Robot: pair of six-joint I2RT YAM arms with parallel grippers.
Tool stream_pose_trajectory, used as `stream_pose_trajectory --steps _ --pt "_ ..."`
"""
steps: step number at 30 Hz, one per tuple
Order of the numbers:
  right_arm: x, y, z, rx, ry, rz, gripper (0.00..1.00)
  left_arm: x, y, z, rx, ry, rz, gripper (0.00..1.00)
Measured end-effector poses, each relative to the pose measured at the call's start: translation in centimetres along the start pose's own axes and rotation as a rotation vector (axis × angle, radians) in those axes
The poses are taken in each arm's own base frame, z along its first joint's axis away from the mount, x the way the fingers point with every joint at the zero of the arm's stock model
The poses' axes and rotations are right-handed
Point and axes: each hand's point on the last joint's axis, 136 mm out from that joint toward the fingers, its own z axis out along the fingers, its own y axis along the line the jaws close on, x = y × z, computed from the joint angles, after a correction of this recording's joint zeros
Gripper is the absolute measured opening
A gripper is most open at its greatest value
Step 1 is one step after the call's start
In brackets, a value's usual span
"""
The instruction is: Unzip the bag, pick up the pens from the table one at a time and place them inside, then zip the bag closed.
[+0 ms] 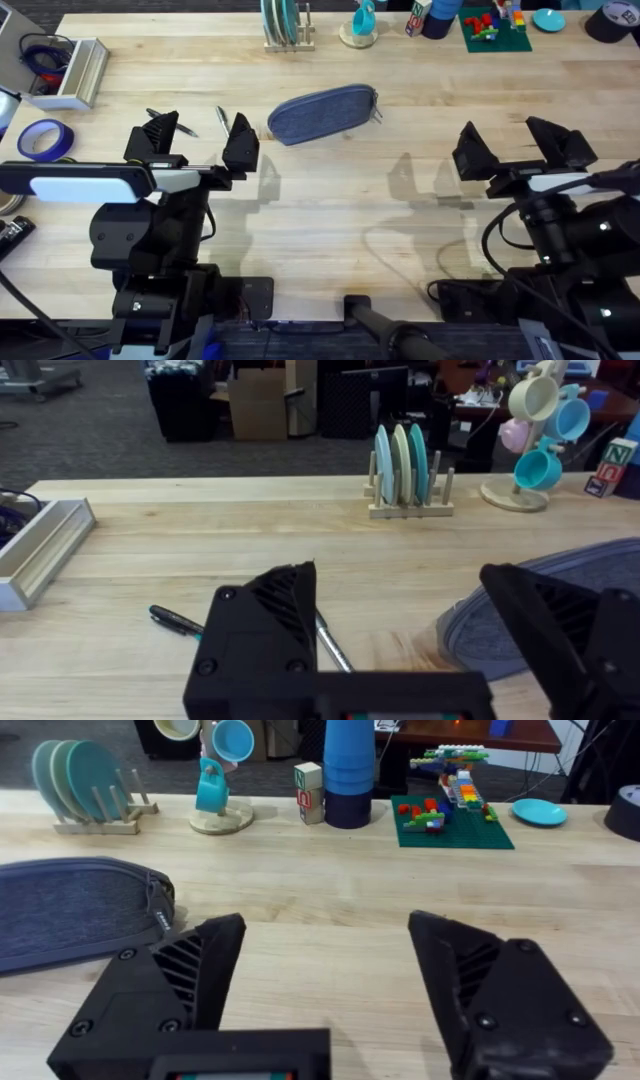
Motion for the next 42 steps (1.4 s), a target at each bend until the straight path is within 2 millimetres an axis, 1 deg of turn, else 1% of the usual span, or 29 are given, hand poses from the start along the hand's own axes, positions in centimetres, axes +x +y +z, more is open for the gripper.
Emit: stream_pose_trajectory --steps 16,23,29,32,36,42 --pt "-0.1 0.1 0.0 -0.005 -0.005 0.0 0.997 -0.1 0.0 0.0 0.0 -0.004 0.0 0.995" --pt "-1.9 0.1 -0.1 -0.008 -0.079 -0.003 0.997 -1.8 0.0 -0.1 0.001 -0.072 0.001 0.993" --pt "-2.5 0.2 -0.2 -0.009 -0.097 -0.004 0.996 -1.9 0.0 -0.2 -0.003 -0.053 0.001 0.993" --pt "-3.5 0.2 -0.5 -0.008 -0.111 -0.005 0.996 -3.3 0.1 -0.7 -0.006 -0.053 0.001 0.993" --pt "-6.0 0.2 -1.2 -0.009 -0.144 -0.006 0.996 -5.7 0.2 -1.6 -0.015 -0.049 0.001 0.993" --pt "-9.0 0.2 -1.7 -0.009 -0.151 -0.006 0.995 -7.7 0.8 -2.4 -0.053 0.033 0.001 0.994"
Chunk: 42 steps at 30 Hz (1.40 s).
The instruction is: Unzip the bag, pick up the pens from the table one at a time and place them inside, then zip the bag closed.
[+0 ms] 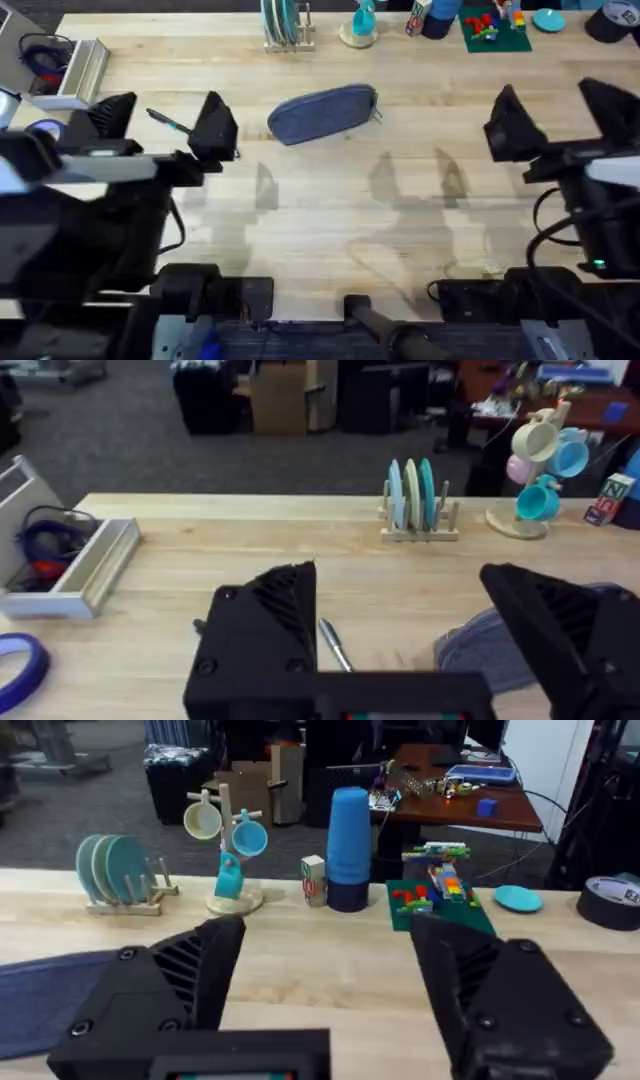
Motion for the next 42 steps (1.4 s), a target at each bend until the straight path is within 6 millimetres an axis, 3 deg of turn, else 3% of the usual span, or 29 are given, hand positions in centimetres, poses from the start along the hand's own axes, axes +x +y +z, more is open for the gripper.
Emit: stream_pose_trajectory --steps 9,17,23,34,42 --pt "-3.2 0.5 1.7 -0.034 0.094 0.006 0.996 -2.8 0.2 0.3 -0.016 0.133 0.007 0.994" --pt "-3.1 1.2 3.3 -0.074 0.416 0.037 0.996 -3.4 -0.1 1.5 -0.001 0.356 0.014 0.994" --pt "-3.7 1.2 3.9 -0.077 0.541 0.053 0.996 -2.8 -1.1 2.4 0.049 0.527 0.008 0.993" --pt "-1.5 2.1 4.4 -0.123 0.775 0.094 0.996 -2.5 -2.6 4.5 0.129 0.662 -0.018 0.993" --pt "0.5 2.3 5.3 -0.13 0.916 0.125 0.996 0.0 -3.8 4.6 0.191 0.784 -0.048 0.993"
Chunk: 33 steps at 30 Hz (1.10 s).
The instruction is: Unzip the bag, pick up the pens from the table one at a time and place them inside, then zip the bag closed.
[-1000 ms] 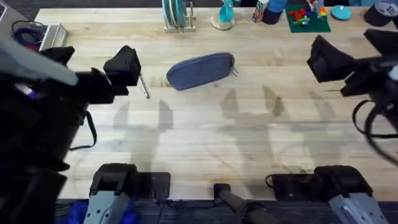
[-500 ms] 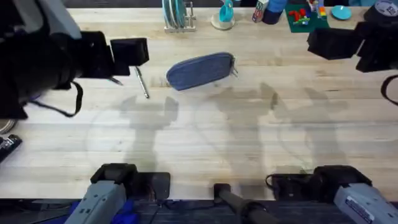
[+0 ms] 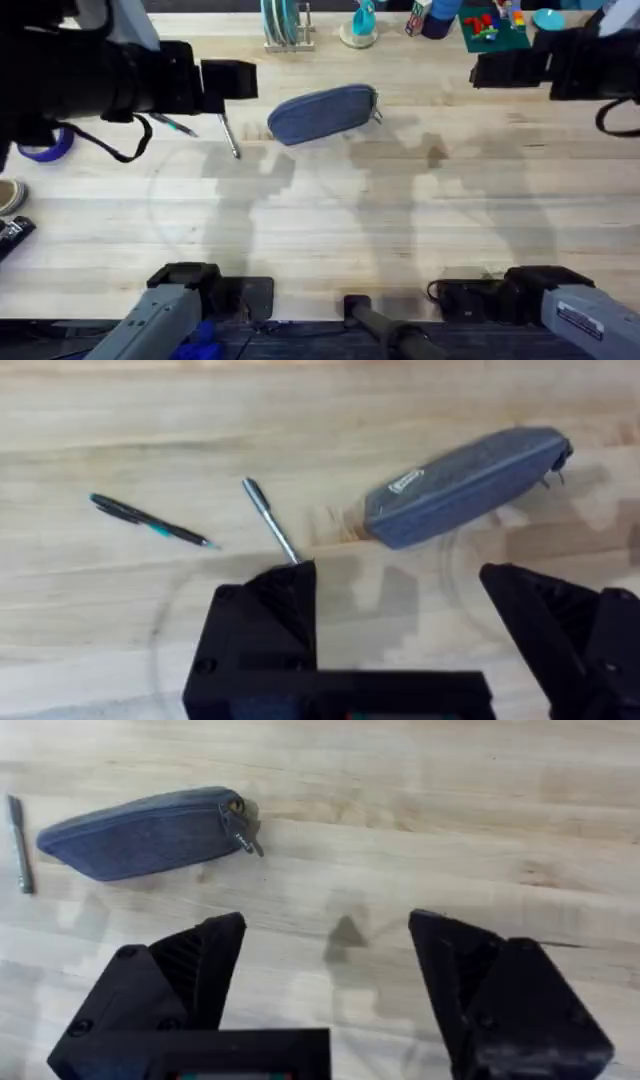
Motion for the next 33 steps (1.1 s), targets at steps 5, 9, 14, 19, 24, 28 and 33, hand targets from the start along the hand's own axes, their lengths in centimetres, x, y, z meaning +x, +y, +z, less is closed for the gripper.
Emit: stream_pose_trajectory --steps 5,9,14,19,24,28,33 --pt "0.1 0.0 0.8 -0.007 0.03 0.013 0.996 0.4 -0.1 0.3 0.009 0.025 -0.004 0.993" --pt "0.1 0.0 0.9 -0.01 0.035 0.014 0.996 0.4 -0.1 0.3 0.008 0.023 -0.004 0.993" --pt "0.1 0.0 0.9 -0.011 0.034 0.014 0.995 0.4 -0.1 0.3 0.007 0.023 -0.004 0.993" --pt "0.1 0.0 0.9 -0.012 0.034 0.014 0.996 0.4 0.2 0.3 -0.009 0.025 -0.004 0.993" --pt "0.1 0.1 0.9 -0.013 0.034 0.014 0.996 1.9 0.6 0.2 -0.031 0.083 -0.012 0.993" --pt "0.1 0.1 0.9 -0.014 0.034 0.014 0.996 2.7 0.6 0.1 -0.032 0.115 -0.017 0.993" --pt "0.1 0.1 0.9 -0.013 0.034 0.014 0.995 2.9 0.6 0.1 -0.032 0.127 -0.019 0.993"
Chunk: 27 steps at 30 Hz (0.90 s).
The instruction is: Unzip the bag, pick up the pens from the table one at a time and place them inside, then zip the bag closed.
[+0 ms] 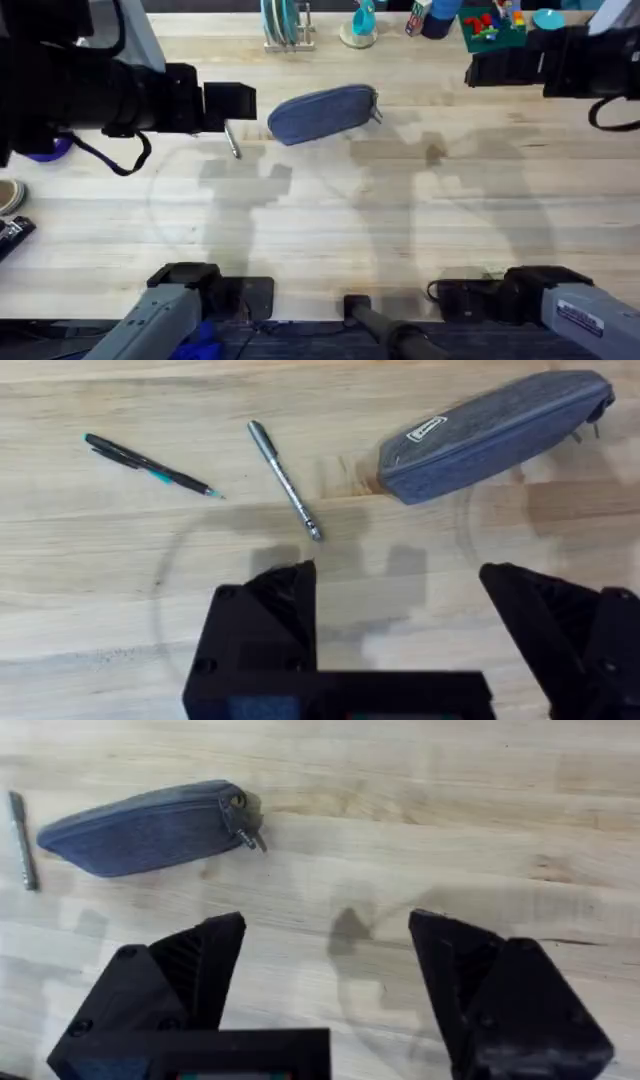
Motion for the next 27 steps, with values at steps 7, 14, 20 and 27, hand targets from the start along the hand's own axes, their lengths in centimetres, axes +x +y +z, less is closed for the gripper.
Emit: stream_pose_trajectory --steps 7,14,20,27 --pt "0.0 0.0 0.0 0.0 0.0 0.0 0.996 -0.2 1.0 0.0 -0.057 -0.009 0.017 0.993" --pt "0.0 0.0 0.0 0.0 0.001 0.0 0.996 -0.4 1.7 -0.1 -0.098 -0.014 0.021 0.993" --pt "0.0 0.0 0.0 0.0 0.001 0.0 0.996 -0.3 1.8 0.0 -0.101 -0.009 0.021 0.993" --pt "0.0 0.0 0.0 0.0 0.001 0.0 0.996 -1.8 1.6 0.0 -0.095 -0.066 0.092 0.993"
